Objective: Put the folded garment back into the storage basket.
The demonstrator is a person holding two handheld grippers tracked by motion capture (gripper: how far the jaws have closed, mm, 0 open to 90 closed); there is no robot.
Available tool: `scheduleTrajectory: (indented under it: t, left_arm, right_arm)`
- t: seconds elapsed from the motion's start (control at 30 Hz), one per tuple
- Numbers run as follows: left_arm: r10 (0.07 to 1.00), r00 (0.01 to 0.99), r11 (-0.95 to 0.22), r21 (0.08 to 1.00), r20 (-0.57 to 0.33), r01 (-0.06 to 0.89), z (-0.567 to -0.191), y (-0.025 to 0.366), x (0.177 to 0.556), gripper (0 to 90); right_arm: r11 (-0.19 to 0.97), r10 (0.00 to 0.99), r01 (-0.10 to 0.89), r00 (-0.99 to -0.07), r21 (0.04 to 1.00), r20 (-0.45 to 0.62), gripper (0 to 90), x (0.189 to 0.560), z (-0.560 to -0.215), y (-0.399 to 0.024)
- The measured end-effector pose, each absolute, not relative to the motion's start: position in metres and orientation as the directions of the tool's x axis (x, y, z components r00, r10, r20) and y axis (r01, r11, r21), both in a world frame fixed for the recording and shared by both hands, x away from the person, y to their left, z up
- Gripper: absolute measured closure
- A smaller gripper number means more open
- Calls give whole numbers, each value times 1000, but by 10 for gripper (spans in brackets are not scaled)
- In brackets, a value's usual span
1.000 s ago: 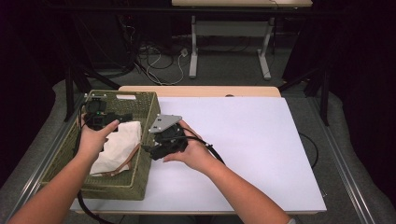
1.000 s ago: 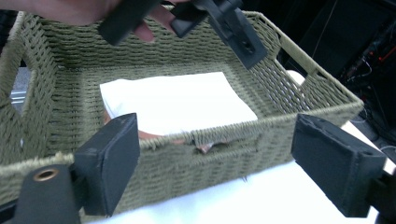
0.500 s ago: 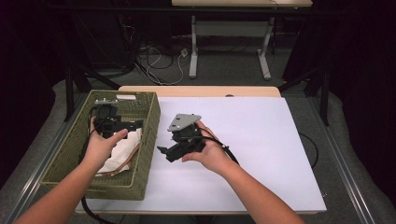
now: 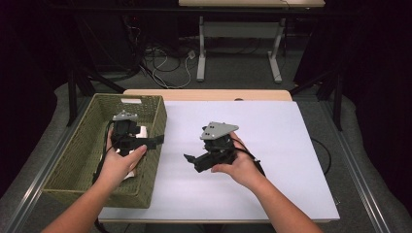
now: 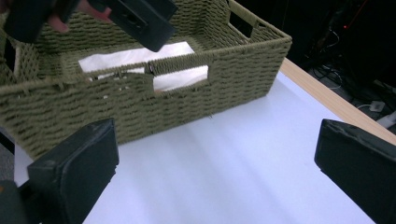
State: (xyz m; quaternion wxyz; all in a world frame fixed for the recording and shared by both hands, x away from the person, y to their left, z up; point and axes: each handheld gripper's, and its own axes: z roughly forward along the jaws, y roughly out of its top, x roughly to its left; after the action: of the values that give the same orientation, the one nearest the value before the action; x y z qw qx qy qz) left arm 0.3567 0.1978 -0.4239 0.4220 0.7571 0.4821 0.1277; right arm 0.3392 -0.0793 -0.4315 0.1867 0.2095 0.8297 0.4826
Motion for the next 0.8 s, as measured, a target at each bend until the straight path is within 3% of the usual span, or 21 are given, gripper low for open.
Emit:
scheduleTrajectory:
  t: [0.2,0.47,0.8]
  left_arm:
    - [801,540,-156,781,-258,604,-427,178,343,4]
    - [769,603,-221,795,-214,565,-437,151,333,4]
    - [713,661,-217,824,-233,524,-449,122,323,6]
  right_arm:
    - [447,549,181,-829,876,-108,0,335,-437,-101]
    - [426,595,221,-799,877,-88,0,331,-442,-132]
    - [357,687,268,-725,895,-57,0,324,-451,-173]
